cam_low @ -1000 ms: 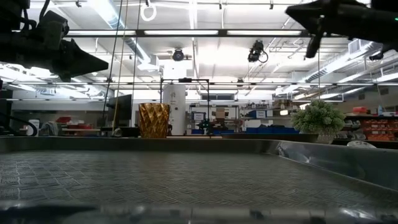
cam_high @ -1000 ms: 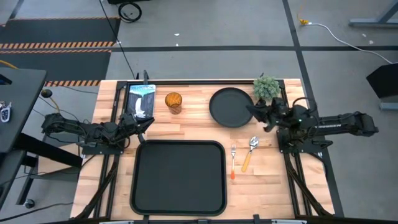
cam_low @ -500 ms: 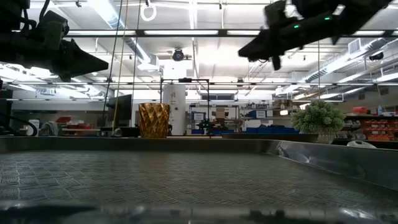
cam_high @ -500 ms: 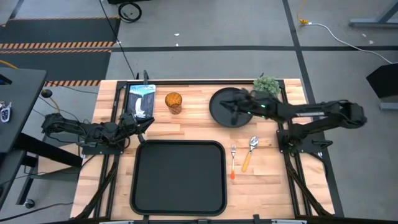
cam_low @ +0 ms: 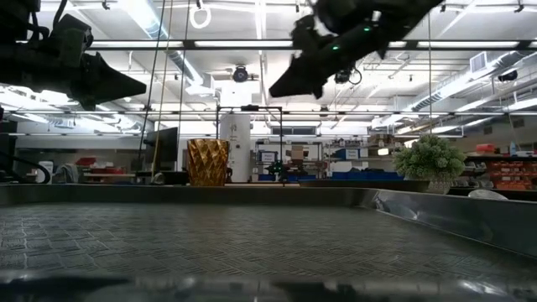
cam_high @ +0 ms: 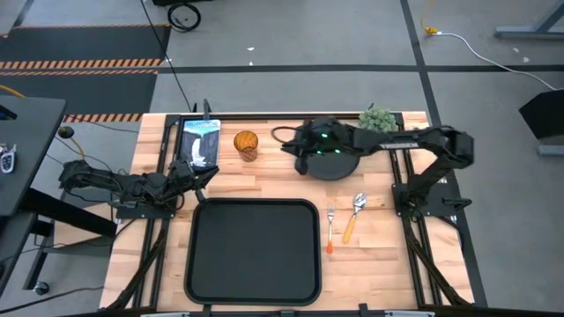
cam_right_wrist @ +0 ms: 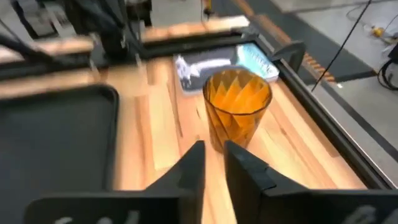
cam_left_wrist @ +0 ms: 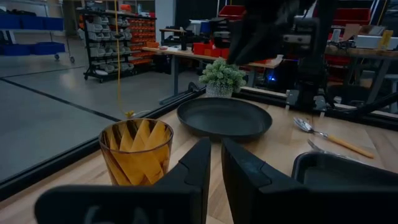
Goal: Pick and place plate/cup/fork/spoon on tray
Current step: Put the brown cup on the black serving tray
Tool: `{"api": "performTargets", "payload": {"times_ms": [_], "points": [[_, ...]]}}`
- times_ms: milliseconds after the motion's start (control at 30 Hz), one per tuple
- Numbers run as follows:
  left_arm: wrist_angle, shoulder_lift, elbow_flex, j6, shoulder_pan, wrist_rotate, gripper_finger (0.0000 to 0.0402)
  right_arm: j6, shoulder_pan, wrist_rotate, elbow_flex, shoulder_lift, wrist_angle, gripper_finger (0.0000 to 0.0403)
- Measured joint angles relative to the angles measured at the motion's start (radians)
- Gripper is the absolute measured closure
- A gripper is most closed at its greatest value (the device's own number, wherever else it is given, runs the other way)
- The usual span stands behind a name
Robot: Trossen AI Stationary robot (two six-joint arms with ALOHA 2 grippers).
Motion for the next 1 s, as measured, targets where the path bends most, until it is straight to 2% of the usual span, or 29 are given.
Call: {"api": "performTargets", "payload": {"times_ms": [233,400,733,1000], "points": [[0.0,0.0,0.0,0.0,0.0,0.0,0.0353,-0.123,0.007,0.0,0.268,0.186,-0.214,0.0249],[0.0,0.0,0.0,0.0,0.0,0.0,0.0353,-0.197,0.006,0.004,0.429,0.292,-0.323,0.0216],[0.0,0.0,0.0,0.0,0.0,0.0,0.0353,-0.329,0.006,-0.006,0.718,0.491,-0.474,0.0206],[0.0,0.0,0.0,0.0,0.0,0.0,0.0353,-0.262,-0.051,0.095,0.945,0.608,-0.588,0.0207]]}}
